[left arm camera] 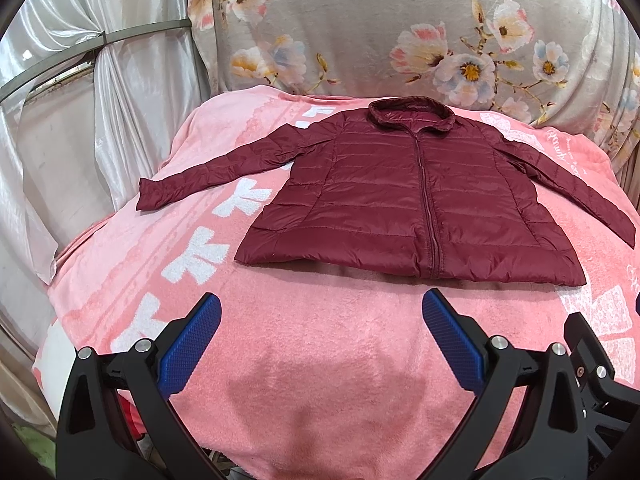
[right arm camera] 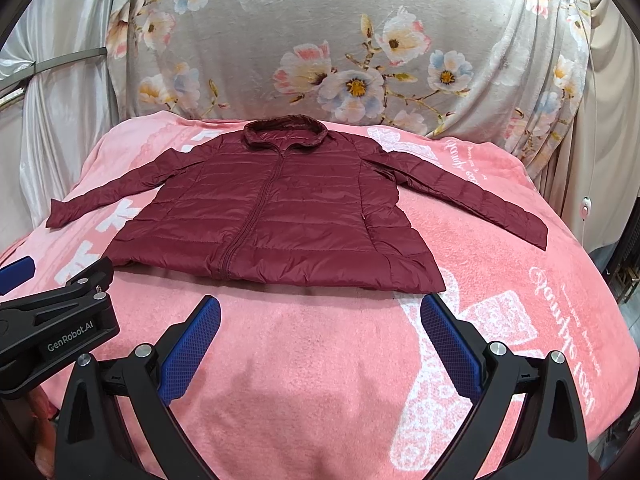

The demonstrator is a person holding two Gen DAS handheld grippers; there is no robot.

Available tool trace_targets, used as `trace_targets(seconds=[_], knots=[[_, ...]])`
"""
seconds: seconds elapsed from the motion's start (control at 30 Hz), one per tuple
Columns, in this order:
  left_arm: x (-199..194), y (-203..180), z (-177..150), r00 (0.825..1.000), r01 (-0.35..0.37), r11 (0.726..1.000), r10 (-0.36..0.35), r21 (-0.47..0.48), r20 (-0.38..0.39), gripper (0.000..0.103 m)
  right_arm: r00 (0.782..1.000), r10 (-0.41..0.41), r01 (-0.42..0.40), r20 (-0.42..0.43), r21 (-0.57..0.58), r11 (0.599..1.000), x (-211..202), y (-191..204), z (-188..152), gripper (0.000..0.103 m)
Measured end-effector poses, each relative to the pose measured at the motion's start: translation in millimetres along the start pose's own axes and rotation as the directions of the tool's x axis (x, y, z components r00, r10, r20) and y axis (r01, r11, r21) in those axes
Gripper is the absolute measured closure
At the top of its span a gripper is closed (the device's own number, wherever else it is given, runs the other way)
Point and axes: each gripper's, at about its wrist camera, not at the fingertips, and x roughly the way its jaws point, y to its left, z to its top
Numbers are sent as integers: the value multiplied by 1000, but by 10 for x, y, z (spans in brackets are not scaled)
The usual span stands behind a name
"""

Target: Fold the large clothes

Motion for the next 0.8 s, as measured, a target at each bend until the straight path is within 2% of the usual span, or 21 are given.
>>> trace_targets(seconds=[0.37, 0.43, 0.57, 0.63, 0.8], knots=[[180, 21, 25, 999, -18, 1000, 18, 5, -26, 5, 1000, 1, -1, -7, 2, 1000, 73, -15, -21, 5], [281, 20, 52, 999, -11, 1000, 11, 13, -44, 5, 999, 28, -27, -17, 30, 999, 184, -134, -23, 5], [508, 12, 134, 998, 13, 1000, -12, 27, -61, 5, 999, 40, -36, -33, 117, 992, 457, -478, 58, 5], [630, -6, 197, 999, 18, 999, -17, 34, -39, 5, 997, 35, -22, -66, 181, 983, 691, -775, 149, 5], [977, -16, 375, 1000, -10, 1000, 10, 17, -9, 5, 995, -21, 57, -101, 374, 926, 1269, -1731, 282, 5]])
